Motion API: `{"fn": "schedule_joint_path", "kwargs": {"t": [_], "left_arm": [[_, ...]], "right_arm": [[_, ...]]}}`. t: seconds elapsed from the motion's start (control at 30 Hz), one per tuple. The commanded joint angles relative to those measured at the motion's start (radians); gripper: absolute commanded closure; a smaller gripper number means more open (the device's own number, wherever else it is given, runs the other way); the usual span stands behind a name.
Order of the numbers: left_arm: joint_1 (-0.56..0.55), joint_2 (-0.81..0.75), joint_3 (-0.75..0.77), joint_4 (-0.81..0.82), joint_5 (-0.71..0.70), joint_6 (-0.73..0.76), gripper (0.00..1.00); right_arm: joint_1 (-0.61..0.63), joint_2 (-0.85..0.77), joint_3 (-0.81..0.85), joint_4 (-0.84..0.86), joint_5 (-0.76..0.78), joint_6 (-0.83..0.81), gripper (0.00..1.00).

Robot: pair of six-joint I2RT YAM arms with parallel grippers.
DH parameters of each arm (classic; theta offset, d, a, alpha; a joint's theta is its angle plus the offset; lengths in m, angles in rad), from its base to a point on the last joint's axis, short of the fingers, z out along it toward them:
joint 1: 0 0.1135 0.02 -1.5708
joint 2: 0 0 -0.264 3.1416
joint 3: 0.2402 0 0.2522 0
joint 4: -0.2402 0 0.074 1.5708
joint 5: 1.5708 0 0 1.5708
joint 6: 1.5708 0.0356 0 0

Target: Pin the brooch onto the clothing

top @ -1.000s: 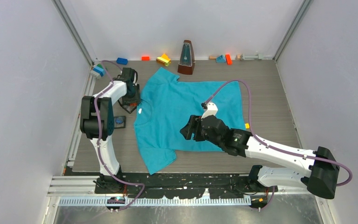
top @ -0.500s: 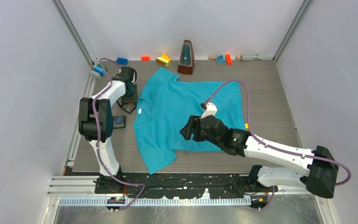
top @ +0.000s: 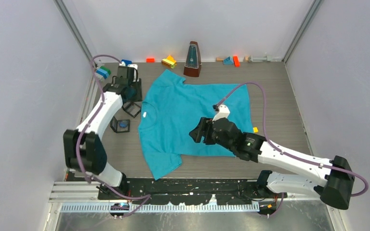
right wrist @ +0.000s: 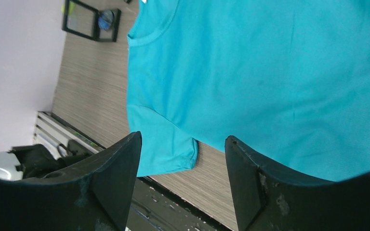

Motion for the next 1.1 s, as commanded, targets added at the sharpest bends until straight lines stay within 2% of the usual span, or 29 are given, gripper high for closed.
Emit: {"fn": "schedule_joint_path", "kwargs": {"t": [0.0,0.1,0.23,0.3,0.47,0.67,1.07], "left_arm": [[-0.105,-0.18,-0.048,0.019,0.11,0.0,0.72],[-0.223,-0.307,-0.146,0.102,0.21,0.058,0.71],[-0.427,-0.433,-0.218,0.153,0.244,0.162,0.71],[-0.474,-0.489,-0.253,0.188,0.264,0.175,0.71],[-0.544,-0.571,-0.327,0.281,0.331,0.173,0.71],[-0.599,-0.595,-0.361,0.323,0.334,0.162,0.73],[-0.635,-0.587,-0.351,0.298,0.306,0.178,0.73]], "right_arm": [[-0.087,-0.099,-0.02,0.009,-0.056,0.013,0.3],[-0.176,-0.131,-0.039,0.028,-0.162,0.064,0.3],[-0.209,-0.163,-0.033,0.074,-0.296,0.13,0.3],[-0.21,-0.173,-0.026,0.109,-0.344,0.165,0.31],[-0.21,-0.168,-0.022,0.2,-0.425,0.234,0.37],[-0.208,-0.084,-0.004,0.303,-0.471,0.303,0.52],[-0.182,-0.012,0.041,0.349,-0.426,0.312,0.61]]}}
